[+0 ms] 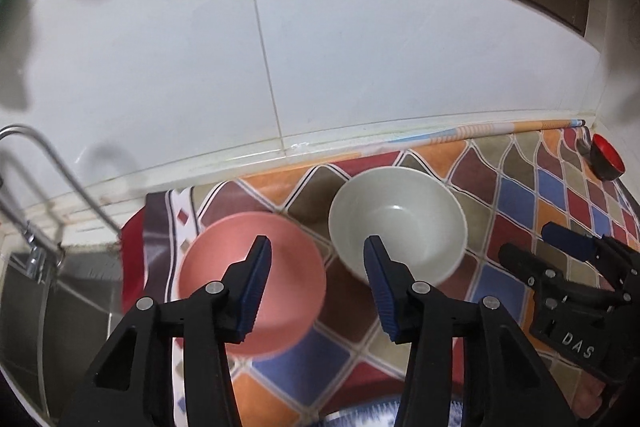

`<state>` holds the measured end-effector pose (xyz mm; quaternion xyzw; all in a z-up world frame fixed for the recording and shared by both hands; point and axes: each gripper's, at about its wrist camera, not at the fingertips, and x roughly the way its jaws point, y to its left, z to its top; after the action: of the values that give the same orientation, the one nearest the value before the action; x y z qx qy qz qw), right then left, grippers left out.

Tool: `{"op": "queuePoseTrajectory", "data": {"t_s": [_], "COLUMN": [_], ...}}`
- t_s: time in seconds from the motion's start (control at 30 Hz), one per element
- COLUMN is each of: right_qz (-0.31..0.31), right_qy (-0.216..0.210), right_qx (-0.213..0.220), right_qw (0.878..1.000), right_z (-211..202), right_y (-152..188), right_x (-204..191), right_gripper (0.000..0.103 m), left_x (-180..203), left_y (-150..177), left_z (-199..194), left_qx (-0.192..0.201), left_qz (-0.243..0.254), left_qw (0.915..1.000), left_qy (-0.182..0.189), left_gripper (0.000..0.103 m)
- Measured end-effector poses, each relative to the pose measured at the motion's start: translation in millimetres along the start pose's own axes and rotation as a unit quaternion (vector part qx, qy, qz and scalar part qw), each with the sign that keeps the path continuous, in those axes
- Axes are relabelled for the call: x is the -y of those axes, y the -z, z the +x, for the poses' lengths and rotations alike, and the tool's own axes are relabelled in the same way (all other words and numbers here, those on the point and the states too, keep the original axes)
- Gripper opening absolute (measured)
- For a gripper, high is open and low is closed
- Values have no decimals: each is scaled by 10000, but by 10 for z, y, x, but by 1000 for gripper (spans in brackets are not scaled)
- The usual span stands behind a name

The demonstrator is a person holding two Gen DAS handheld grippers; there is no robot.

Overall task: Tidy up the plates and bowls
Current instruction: 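Move both grippers to the white bowl rim, then close both grippers on the white bowl rim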

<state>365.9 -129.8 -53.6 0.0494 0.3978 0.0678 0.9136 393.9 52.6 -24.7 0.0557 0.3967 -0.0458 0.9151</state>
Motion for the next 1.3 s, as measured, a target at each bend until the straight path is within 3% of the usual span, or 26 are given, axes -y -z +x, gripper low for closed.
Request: {"op": "queuePoseTrajectory", "data": {"t_s": [0.37, 0.73, 0.87, 1.1, 1.3], "right_qz": [178, 587, 654, 711, 721], "right_qy": [12, -102, -156, -322, -241], "right_qx": [-359, -752, -843, -954, -944], "right_qw": [9992, 9954, 9942, 9924, 9926], "right_z": [602, 958, 1044, 1110, 1108], "right_y": [-194, -211, -221, -214, -227], "right_x": [-68, 52, 64, 31, 17], "right_gripper": [60, 45, 39, 18, 14], "left_x": [47, 228, 264, 281, 325], "left_y": [-289, -362, -347, -356, -393], "left_z": [709, 1184, 1258, 1274, 1267], "left_qx": [-476, -892, -963, -972, -998], "left_qz": [232, 574, 663, 717, 612], "left_qw": [9982, 9934, 9924, 9923, 9924], "left_qy": [299, 426, 381, 280, 380], "left_gripper": [39, 30, 27, 20, 18]}}
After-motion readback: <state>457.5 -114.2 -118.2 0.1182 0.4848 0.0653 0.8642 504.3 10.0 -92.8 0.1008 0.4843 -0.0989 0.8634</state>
